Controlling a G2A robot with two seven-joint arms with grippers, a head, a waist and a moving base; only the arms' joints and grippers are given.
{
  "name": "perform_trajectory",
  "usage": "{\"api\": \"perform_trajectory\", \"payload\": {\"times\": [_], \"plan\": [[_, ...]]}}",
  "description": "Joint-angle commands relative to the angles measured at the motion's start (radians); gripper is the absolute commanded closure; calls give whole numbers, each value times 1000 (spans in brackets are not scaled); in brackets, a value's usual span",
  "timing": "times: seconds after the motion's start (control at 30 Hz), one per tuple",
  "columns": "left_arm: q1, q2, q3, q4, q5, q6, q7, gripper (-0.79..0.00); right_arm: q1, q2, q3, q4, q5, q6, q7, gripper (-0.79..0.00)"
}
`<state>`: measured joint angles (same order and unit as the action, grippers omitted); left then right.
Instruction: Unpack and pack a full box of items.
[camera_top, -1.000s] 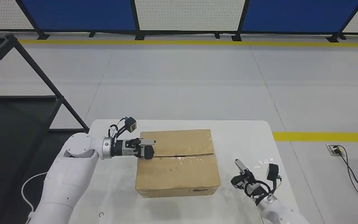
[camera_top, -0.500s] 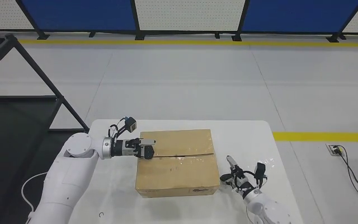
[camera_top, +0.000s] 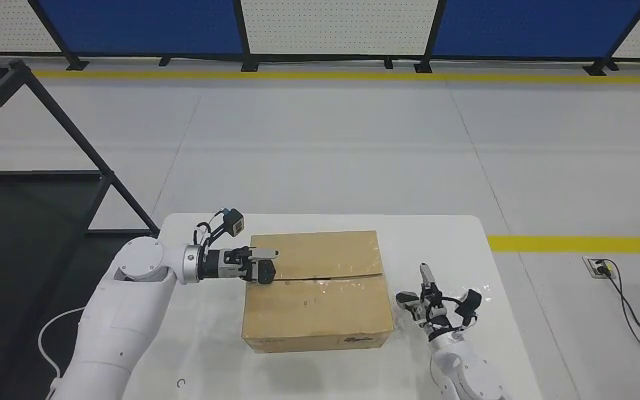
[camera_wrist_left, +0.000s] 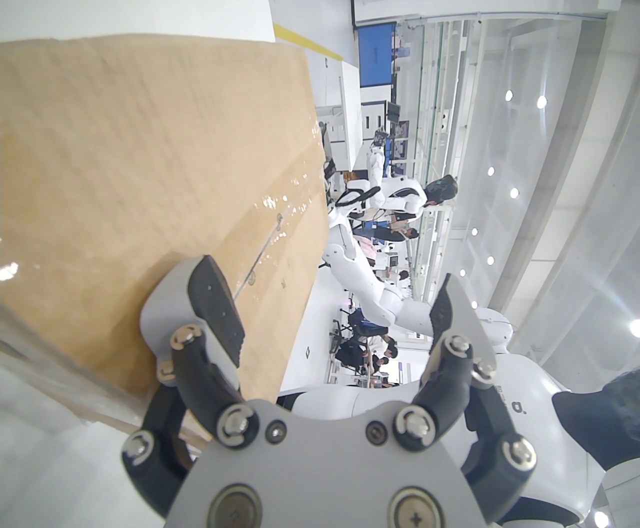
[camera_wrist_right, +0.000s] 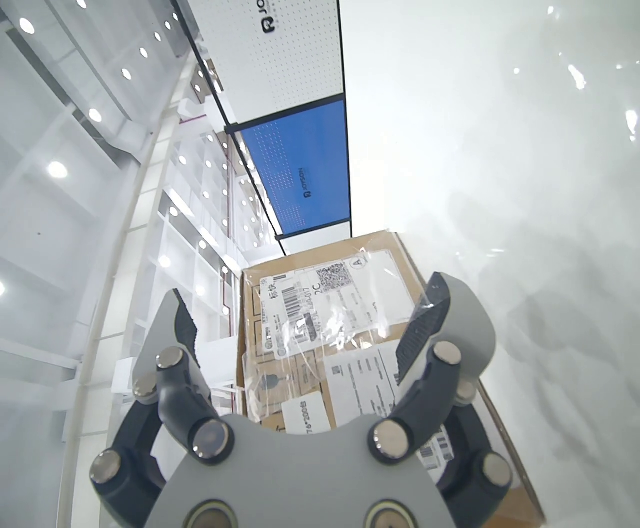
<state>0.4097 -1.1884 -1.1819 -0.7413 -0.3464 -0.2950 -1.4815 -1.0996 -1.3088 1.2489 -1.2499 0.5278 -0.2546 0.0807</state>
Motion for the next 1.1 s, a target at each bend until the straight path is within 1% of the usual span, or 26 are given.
{"api": "perform_trajectory", "payload": {"times": [0.0, 0.1, 0.2, 0.3, 0.4, 0.5, 0.77, 1.07], "plan": [[0, 0, 0, 0, 0, 0, 0, -785, 4, -5, -2, 10, 17, -26, -14, -785], [0, 0, 0, 0, 0, 0, 0, -785, 10, -14, -6, 25, 47, -51, -22, -785], [0, 0, 0, 0, 0, 0, 0, -785, 15, -21, -10, 31, 83, -47, -23, -785], [0, 0, 0, 0, 0, 0, 0, -785, 19, -28, -11, 38, 102, -47, -48, -785], [0, 0, 0, 0, 0, 0, 0, -785, 32, -36, -19, 48, 128, -8, -73, -785], [0, 0, 0, 0, 0, 0, 0, -785, 46, -41, -27, 61, 134, 23, -59, -785], [0, 0, 0, 0, 0, 0, 0, -785, 47, -51, -28, 60, 126, 9, -59, -785], [0, 0, 0, 0, 0, 0, 0, -785, 91, -71, -38, 106, 141, -59, -54, -785]]}}
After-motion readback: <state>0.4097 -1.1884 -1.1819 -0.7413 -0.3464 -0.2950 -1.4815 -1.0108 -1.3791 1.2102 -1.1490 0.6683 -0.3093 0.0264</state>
